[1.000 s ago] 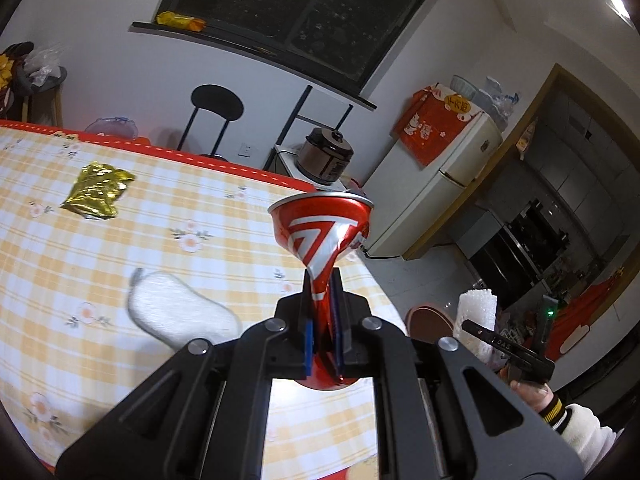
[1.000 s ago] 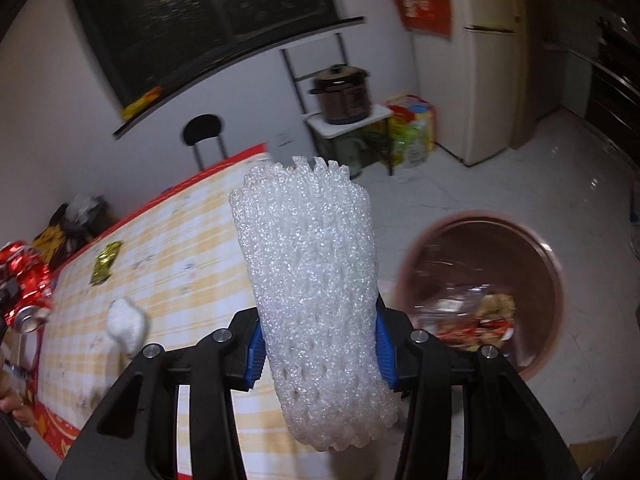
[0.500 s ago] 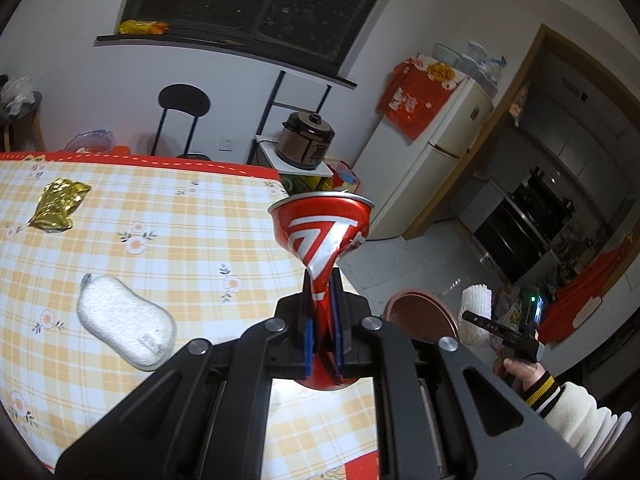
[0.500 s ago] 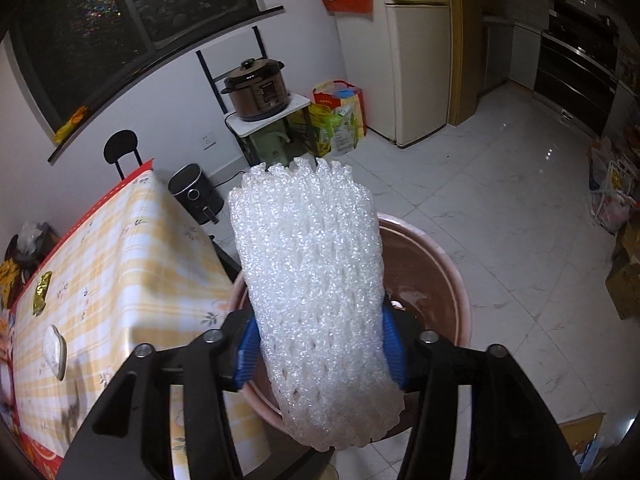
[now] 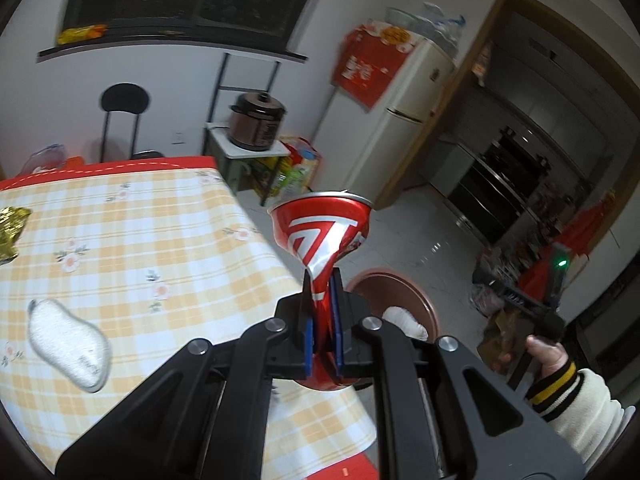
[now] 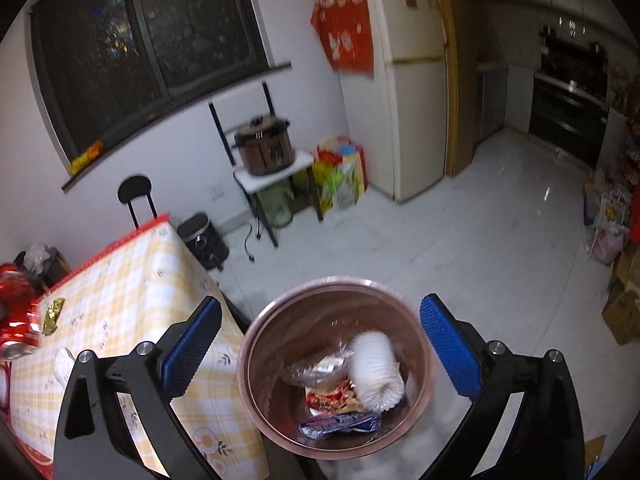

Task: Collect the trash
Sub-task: 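Carry the foam net over the brown bin and open the right tool, then carry the red can over the bin and open the left tool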

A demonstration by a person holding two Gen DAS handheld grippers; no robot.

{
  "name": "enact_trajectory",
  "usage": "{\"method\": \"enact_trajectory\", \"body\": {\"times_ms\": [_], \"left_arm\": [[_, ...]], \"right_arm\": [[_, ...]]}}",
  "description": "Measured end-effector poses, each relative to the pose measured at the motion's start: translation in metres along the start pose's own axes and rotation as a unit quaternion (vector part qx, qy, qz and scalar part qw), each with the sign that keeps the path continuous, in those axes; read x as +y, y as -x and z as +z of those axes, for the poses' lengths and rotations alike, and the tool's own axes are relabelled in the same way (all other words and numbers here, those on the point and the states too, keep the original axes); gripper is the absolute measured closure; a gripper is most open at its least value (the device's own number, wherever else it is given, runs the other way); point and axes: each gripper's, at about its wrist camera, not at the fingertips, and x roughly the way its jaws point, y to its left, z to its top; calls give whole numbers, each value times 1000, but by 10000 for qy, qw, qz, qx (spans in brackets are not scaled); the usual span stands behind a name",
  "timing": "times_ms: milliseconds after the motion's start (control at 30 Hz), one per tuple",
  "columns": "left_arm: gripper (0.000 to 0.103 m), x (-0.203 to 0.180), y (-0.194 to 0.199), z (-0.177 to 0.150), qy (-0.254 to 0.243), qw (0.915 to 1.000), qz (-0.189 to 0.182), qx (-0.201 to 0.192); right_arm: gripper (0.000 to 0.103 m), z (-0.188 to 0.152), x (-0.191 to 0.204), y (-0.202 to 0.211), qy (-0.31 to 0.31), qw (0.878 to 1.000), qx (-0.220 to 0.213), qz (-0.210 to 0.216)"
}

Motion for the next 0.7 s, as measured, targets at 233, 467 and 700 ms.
{"method": "enact_trajectory", "body": {"times_ms": [233,467,700], "left_arm": [[92,-53,-56,8,-467,9969,-517,375],[88,-117,-122,12,-1134,9863,-934,749],[28,-153,-132,32,-1245,9830,-1286,415]], "right_arm": [[5,-2,-21,70,-134,9987,-458,-150],[5,-27,-56,125,-528,9961,-560,-435],[5,-42,-82,151,-871,9921,-657,-623]]}}
